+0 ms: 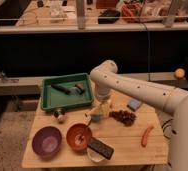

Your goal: Place banana in plastic cup

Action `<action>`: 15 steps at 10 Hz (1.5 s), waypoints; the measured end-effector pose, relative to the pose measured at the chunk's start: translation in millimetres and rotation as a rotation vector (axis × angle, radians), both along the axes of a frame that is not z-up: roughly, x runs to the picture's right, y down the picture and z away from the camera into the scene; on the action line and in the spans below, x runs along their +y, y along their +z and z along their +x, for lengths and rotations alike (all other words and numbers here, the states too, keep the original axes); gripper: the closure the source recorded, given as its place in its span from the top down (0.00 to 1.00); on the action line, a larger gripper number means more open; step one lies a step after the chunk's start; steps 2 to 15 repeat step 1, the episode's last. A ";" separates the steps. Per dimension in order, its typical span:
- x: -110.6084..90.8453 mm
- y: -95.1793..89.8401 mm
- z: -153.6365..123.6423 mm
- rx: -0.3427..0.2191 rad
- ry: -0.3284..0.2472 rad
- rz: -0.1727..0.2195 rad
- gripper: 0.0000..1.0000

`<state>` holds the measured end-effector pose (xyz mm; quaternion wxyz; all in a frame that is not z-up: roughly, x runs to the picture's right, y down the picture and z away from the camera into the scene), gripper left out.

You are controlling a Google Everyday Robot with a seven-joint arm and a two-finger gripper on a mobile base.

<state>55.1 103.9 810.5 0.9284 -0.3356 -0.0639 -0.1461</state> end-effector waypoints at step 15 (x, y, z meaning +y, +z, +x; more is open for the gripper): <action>0.0 0.0 0.0 0.000 0.000 0.000 0.80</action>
